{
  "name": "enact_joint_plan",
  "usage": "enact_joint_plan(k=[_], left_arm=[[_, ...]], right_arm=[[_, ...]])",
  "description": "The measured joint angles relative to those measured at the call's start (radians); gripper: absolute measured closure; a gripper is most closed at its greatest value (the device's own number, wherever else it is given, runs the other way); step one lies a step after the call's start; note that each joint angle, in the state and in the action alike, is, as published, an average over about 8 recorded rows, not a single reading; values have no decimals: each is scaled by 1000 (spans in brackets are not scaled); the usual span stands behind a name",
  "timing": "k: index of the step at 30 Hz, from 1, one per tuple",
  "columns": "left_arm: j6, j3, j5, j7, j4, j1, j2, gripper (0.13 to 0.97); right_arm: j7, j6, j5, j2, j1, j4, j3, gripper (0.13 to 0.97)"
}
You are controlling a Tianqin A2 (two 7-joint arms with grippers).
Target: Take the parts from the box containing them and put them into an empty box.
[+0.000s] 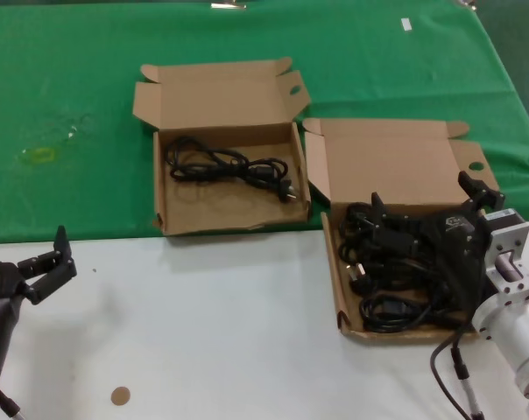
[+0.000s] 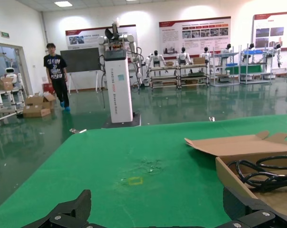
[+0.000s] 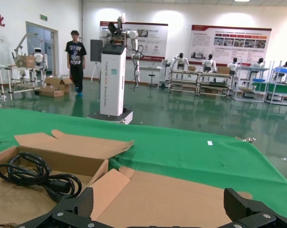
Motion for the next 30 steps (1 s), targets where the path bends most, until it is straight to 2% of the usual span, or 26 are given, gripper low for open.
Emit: enact_joint_plan(k=[30], left_arm=[[0,0,0,0,0,0,0,132]], right_arm=[[0,0,0,0,0,0,0,129]])
